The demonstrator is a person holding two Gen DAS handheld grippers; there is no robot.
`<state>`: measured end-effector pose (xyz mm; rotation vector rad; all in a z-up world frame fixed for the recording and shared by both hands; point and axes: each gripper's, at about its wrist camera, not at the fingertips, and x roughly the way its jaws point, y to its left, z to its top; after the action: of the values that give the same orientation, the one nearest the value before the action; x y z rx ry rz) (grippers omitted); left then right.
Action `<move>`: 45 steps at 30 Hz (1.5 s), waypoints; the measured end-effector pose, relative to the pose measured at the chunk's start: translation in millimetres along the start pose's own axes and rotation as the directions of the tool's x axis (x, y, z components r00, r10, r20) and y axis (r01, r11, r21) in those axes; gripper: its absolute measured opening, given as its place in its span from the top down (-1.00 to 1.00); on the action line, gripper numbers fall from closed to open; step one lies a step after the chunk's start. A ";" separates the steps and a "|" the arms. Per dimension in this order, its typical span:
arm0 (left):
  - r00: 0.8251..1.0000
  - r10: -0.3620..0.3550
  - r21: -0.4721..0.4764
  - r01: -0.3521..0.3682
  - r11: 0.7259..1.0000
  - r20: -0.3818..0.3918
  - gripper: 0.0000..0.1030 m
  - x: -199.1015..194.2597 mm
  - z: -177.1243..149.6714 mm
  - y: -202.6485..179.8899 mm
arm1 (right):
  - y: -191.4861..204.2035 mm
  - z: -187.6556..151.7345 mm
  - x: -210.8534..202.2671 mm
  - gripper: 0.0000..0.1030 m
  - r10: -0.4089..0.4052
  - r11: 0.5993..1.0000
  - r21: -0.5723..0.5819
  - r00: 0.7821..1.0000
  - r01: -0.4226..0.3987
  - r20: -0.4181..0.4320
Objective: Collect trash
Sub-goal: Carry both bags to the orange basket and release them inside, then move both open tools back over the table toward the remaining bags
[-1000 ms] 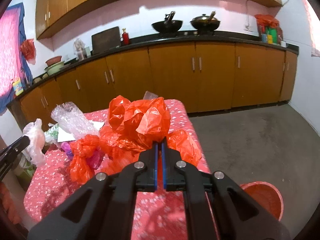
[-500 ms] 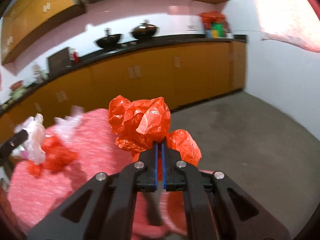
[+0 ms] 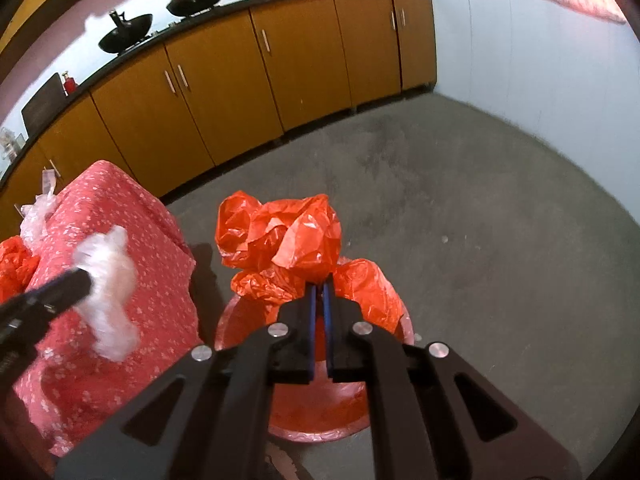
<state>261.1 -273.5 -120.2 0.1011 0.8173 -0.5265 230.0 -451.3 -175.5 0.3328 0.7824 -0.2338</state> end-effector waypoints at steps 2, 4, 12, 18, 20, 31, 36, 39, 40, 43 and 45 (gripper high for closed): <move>1.000 -0.009 0.003 0.009 1.000 -0.023 0.67 13.5 0.9 -1.8 | 0.0 2.5 9.7 0.90 0.011 1.000 0.005 1.000 -0.011 -0.009; 0.999 -0.012 0.017 0.012 1.000 -0.040 0.67 23.3 0.9 -8.7 | 2.0 5.1 18.6 0.88 0.024 1.000 0.011 1.000 -0.023 -0.018; 0.995 -0.025 0.027 0.028 0.999 -0.097 0.55 51.2 5.8 -7.7 | -4.9 11.2 36.4 0.50 0.073 0.995 0.067 0.997 -0.071 -0.031; 0.992 -0.032 0.002 0.033 0.999 -0.119 0.55 57.2 8.3 0.4 | -8.0 12.5 33.6 0.42 0.059 0.996 0.072 0.998 -0.057 -0.024; 0.993 -0.034 -0.010 0.033 0.999 -0.112 0.55 51.9 9.0 4.9 | -4.9 12.6 29.4 0.39 0.044 0.997 0.059 0.999 -0.043 -0.014; 0.994 0.076 -0.051 -0.072 0.996 0.077 0.28 -48.7 7.4 65.2 | 77.6 25.7 -8.4 0.38 0.133 0.987 -0.094 0.991 -0.130 0.028; 0.956 0.235 -0.106 -0.218 0.970 0.176 0.18 -110.9 -11.6 122.9 | 169.4 29.7 -31.5 0.33 0.282 0.942 -0.194 0.959 -0.275 0.014; 0.903 0.373 -0.144 -0.349 0.926 0.211 0.09 -147.4 -30.1 163.1 | 229.4 25.1 -44.1 0.29 0.358 0.900 -0.264 0.934 -0.348 -0.008; 0.882 0.421 -0.160 -0.393 0.905 0.212 0.08 -158.1 -36.9 178.0 | 246.7 23.5 -46.5 0.27 0.376 0.888 -0.281 0.927 -0.365 -0.015; 0.832 0.515 -0.208 -0.477 0.854 0.207 0.04 -181.9 -52.6 210.6 | 301.2 14.1 -52.4 0.24 0.422 0.850 -0.330 0.906 -0.410 -0.037; 0.788 0.583 -0.247 -0.535 0.808 0.197 -0.01 -196.6 -62.8 238.7 | 333.5 8.4 -51.7 0.19 0.438 0.833 -0.350 0.897 -0.428 -0.054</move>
<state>224.0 31.7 -49.1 0.1009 0.5272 0.1065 308.8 -142.5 -64.1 0.1556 0.6840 0.3322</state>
